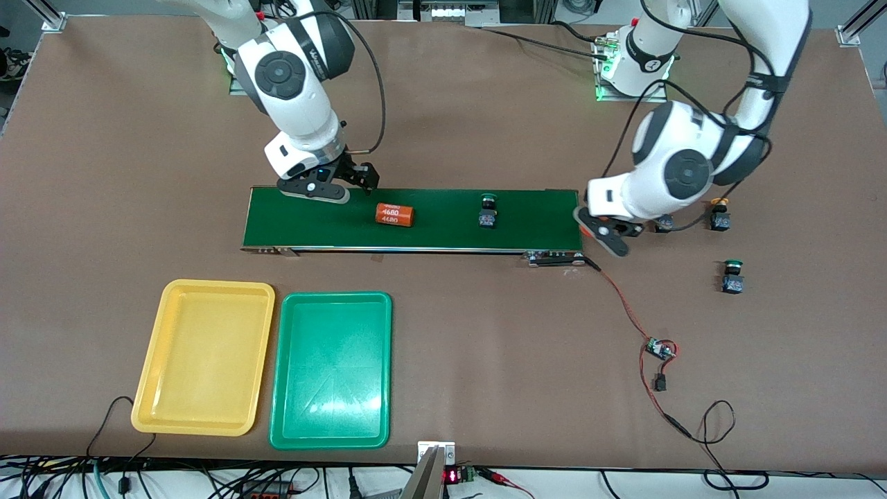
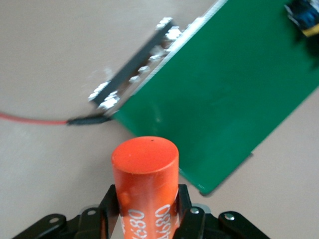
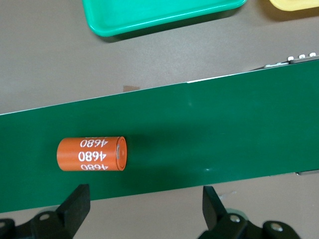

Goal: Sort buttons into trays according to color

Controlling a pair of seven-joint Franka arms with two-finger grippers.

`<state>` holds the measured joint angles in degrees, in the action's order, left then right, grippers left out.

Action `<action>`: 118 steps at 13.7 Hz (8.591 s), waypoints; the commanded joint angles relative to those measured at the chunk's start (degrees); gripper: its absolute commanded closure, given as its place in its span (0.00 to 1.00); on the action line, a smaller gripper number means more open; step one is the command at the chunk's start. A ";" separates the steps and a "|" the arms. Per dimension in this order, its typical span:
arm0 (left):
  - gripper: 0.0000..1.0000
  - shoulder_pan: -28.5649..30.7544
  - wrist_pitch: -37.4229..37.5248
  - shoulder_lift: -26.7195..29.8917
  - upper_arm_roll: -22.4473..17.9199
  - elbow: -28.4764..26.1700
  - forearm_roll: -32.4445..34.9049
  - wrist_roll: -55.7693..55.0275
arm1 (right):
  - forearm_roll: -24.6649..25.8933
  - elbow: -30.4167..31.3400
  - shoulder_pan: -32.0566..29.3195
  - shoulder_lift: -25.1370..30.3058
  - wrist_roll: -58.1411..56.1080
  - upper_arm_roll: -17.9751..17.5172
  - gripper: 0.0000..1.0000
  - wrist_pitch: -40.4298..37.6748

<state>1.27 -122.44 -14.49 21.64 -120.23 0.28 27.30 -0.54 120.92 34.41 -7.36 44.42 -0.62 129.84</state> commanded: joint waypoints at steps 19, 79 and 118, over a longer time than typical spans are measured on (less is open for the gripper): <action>0.00 -1.46 -3.33 -1.51 6.66 3.51 18.11 16.73 | 8.01 -2.36 0.04 -3.98 -1.89 0.45 0.00 3.93; 0.00 -1.90 3.15 -0.21 0.60 4.39 -6.70 -30.55 | -1.74 -49.64 -17.36 -41.67 -33.25 1.32 0.87 0.74; 1.00 23.81 -0.61 2.87 -1.87 -7.66 8.87 -14.90 | 3.53 -31.33 -2.25 -20.61 2.51 -6.76 0.00 -10.62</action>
<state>29.65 -125.11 -16.14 19.35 -127.65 10.94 13.71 2.63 79.22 31.33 -33.78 45.53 -7.43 113.28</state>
